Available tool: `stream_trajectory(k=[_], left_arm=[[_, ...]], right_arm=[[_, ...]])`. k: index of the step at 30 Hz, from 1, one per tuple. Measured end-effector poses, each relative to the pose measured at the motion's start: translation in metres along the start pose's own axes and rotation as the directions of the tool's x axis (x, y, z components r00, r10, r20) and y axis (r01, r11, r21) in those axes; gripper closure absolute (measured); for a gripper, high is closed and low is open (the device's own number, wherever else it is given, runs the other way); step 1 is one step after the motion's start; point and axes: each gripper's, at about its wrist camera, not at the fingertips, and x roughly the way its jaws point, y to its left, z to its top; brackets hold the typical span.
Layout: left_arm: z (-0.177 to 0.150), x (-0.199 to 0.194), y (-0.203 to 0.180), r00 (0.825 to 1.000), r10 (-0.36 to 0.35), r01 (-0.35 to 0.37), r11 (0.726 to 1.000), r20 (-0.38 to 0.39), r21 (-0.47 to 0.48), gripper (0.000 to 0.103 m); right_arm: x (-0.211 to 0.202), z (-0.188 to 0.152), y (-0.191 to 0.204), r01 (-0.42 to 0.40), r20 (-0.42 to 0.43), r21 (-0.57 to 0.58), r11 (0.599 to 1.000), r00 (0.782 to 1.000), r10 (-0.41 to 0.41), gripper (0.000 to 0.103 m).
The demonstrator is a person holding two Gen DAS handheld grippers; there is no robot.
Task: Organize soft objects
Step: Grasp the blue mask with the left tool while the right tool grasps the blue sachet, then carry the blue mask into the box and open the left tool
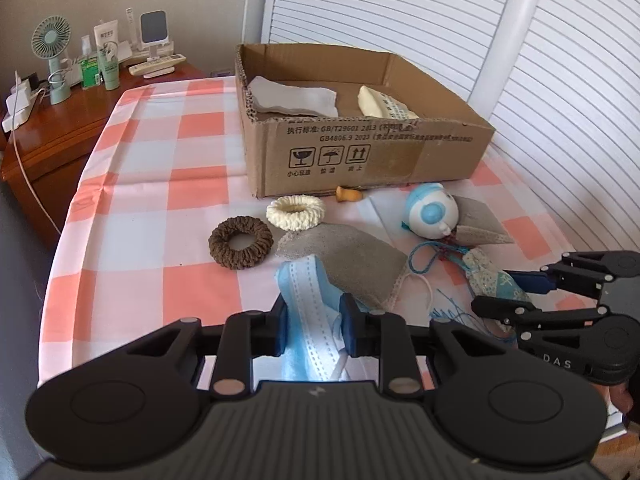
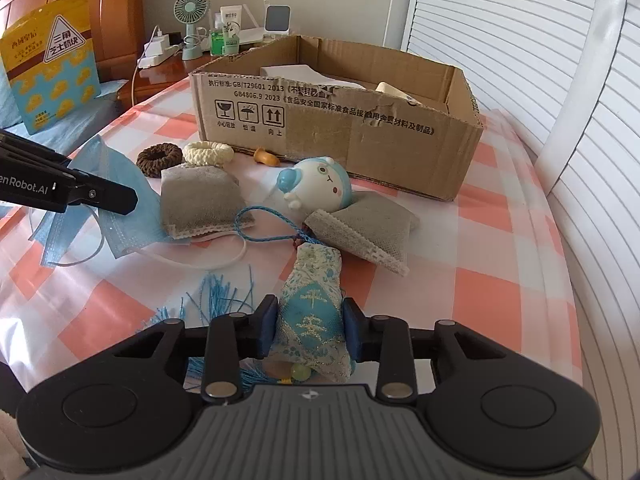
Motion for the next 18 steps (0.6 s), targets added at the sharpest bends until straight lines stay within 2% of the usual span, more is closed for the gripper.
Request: stream_trajectory(k=[5,10,18], left_arm=[[0.003,-0.02,-0.001,0.999,-0.035,0.036,0.997,-0.018,0.067,0.084],[0.009,-0.037,-0.006,0.999,-0.048,0.048,0.991,-0.003,0.126,0.084],[0.018,-0.049,-0.014,0.996,-0.083,0.08,0.983,0.011,0.164,0.084]], right_arm=[[-0.016,0.002,0.001,-0.027,0.011,-0.019,0.999,1.0,0.027,0.072],[-0.036,0.006,0.0,-0.032,0.041,-0.043,0.999,0.999,0.034,0.073],[-0.066,0.018,-0.003,-0.022,0.103,-0.071,0.997,0.994,0.029,0.073]])
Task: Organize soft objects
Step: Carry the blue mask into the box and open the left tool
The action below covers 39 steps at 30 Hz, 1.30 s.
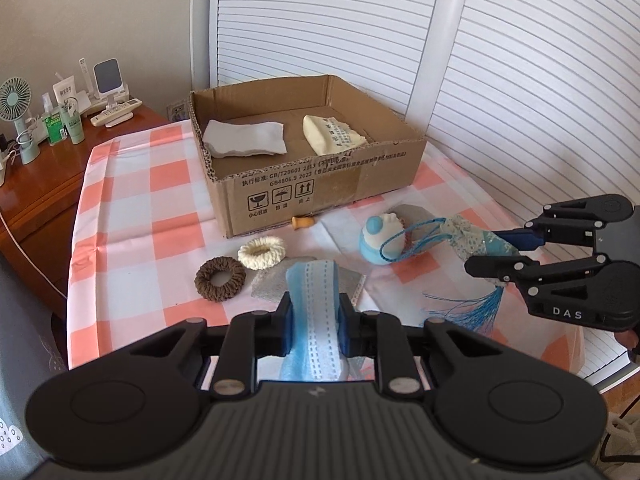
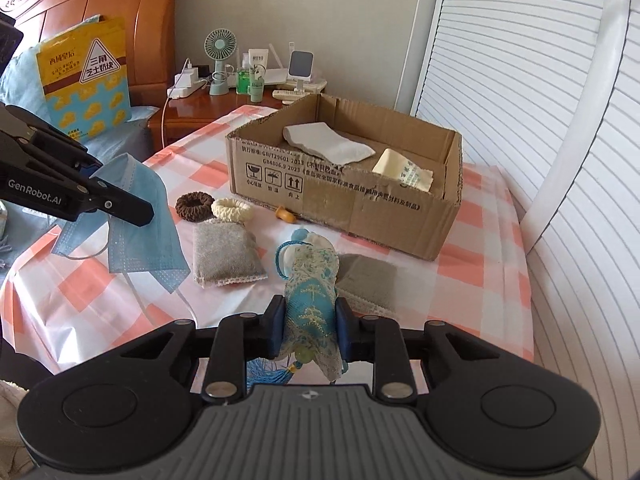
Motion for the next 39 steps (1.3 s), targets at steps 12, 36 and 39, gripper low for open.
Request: stream_trajectory(k=[12,36,39], left_arm=[[0.02,-0.008,-0.01,0.999,-0.019,0.017,0.999,0.044,0.047,0.084],[0.163,0.069,0.016,0.987,0.077,-0.087,0.994,0.139,0.066,0.084],[0.165,0.083,0.023,0.988,0.091,-0.098,0.994,0.125,0.05,0.074]], right_arm=[[-0.026,0.023,-0.022,0.038,0.081,0.009,0.999,0.996,-0.039,0.073],[-0.02,0.075,-0.063,0.078,0.162,-0.001,0.997,0.984,-0.077,0.073],[-0.016,0.082,-0.065,0.085,0.166,-0.011,0.996,0.983,-0.082,0.073]])
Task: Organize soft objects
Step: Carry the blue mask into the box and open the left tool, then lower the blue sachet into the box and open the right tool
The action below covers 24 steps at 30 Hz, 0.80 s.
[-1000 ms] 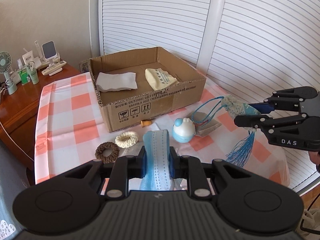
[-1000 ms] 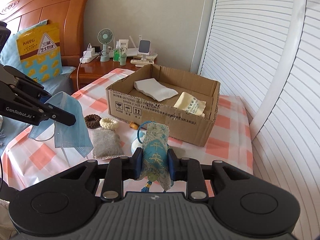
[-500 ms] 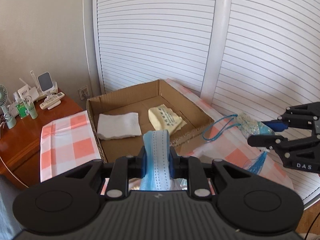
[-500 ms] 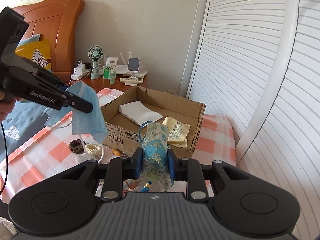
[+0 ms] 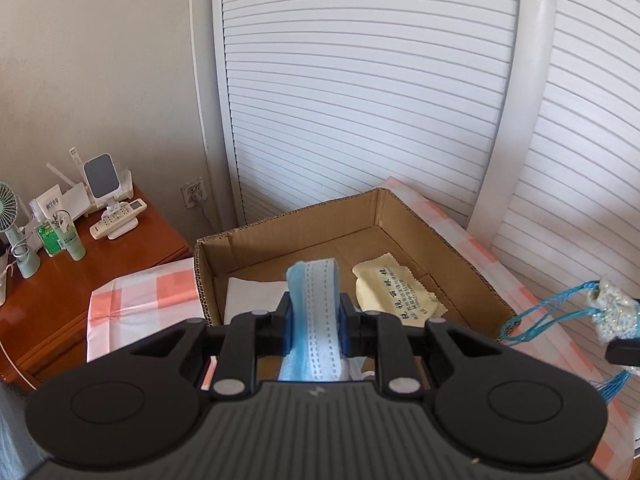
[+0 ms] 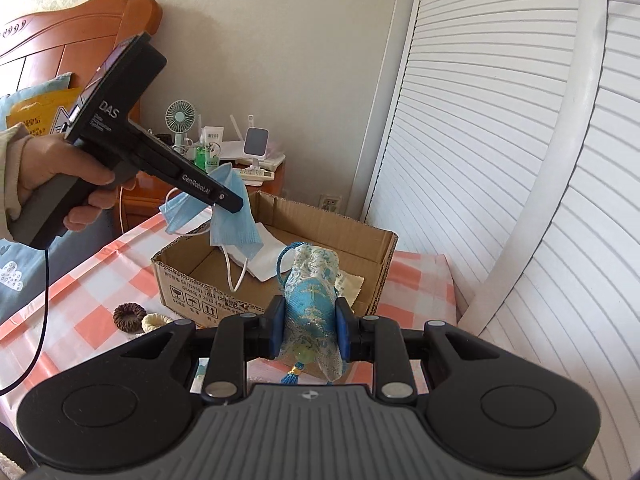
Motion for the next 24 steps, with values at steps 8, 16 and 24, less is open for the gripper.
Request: stream_trajectory(k=[8,16,24], left_arm=[[-0.016,0.016,0.009,0.999,-0.032,0.032,0.999,-0.041,0.005,0.017],[-0.038,-0.024,0.007,1.0,-0.012,0.012,1.0,0.01,-0.002,0.005],[-0.081,-0.073,-0.01,0.998,0.035,-0.035,0.999,0.057,-0.001,0.002]], right_arm=[[0.012,0.015,-0.004,-0.003,0.0,0.01,1.0,1.0,0.003,0.073],[0.029,0.034,-0.008,-0.001,0.002,0.022,1.0,1.0,0.001,0.073],[0.072,0.067,-0.018,-0.029,-0.025,0.07,0.997,0.999,0.031,0.073]])
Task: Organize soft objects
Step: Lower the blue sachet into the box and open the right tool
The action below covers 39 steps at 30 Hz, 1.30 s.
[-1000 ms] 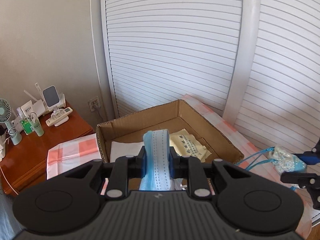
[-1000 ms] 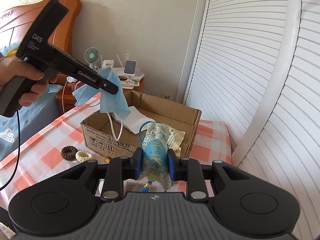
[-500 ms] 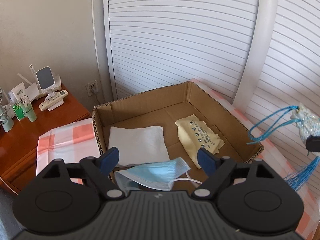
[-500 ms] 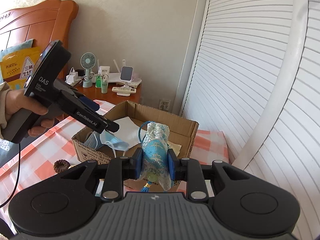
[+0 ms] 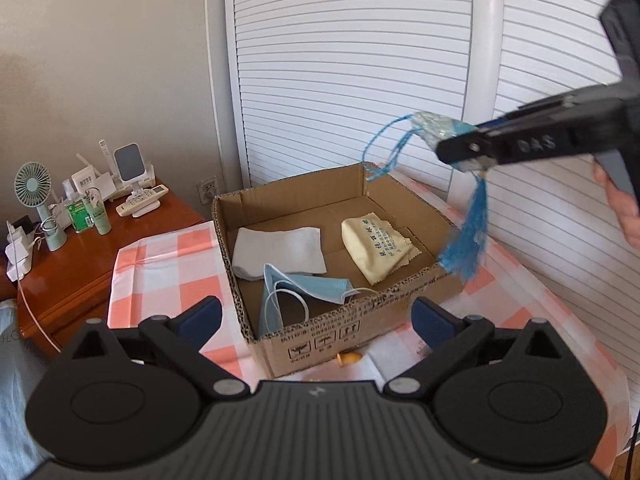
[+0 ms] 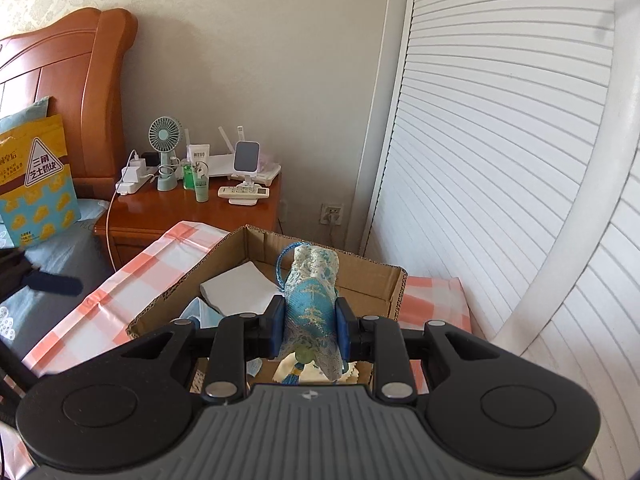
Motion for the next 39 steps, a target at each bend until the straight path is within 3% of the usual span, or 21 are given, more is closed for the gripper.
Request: stream_trajectory(k=[5,11,12,14,16,17,20,28,39], left_arm=[[-0.021,-0.019,-0.006,0.997,0.059,-0.057,0.997,0.042,-0.048,0.002],[-0.04,-0.024,0.003,0.993,0.115,-0.112,0.984,0.012,-0.135,0.002],[-0.042,-0.025,0.004,0.992,0.125,-0.122,0.982,0.009,-0.142,0.002],[-0.048,-0.027,0.006,0.99,0.143,-0.142,0.978,-0.008,-0.15,0.002],[-0.052,-0.029,0.007,0.988,0.152,-0.153,0.977,-0.018,-0.148,0.002],[-0.055,-0.031,0.007,0.988,0.154,-0.156,0.977,-0.024,-0.145,0.002],[-0.058,-0.03,0.008,0.987,0.157,-0.16,0.976,-0.032,-0.145,0.002],[-0.061,-0.03,-0.001,0.992,0.125,-0.128,0.985,-0.029,-0.117,0.002],[-0.065,-0.034,-0.01,0.995,0.101,-0.102,0.99,-0.021,-0.101,0.002]], right_arm=[[0.041,0.026,-0.003,0.008,-0.013,0.02,1.0,1.0,-0.007,0.073],[0.095,0.053,-0.006,0.014,-0.043,0.07,0.997,0.999,-0.011,0.071],[0.103,0.056,-0.006,0.019,-0.042,0.087,0.996,0.999,-0.015,0.067],[0.116,0.059,-0.006,0.021,-0.056,0.099,0.995,0.998,-0.016,0.048],[0.123,0.057,-0.004,0.033,-0.081,0.103,0.994,0.996,-0.024,0.018],[0.122,0.054,-0.003,0.036,-0.079,0.103,0.994,0.996,-0.028,0.011],[0.113,0.044,0.0,0.031,-0.066,0.099,0.995,0.998,-0.025,0.002],[0.078,0.023,0.003,0.076,-0.082,0.114,0.991,0.994,-0.067,0.0],[0.035,-0.05,0.009,0.15,-0.132,0.123,0.981,0.982,-0.133,0.0]])
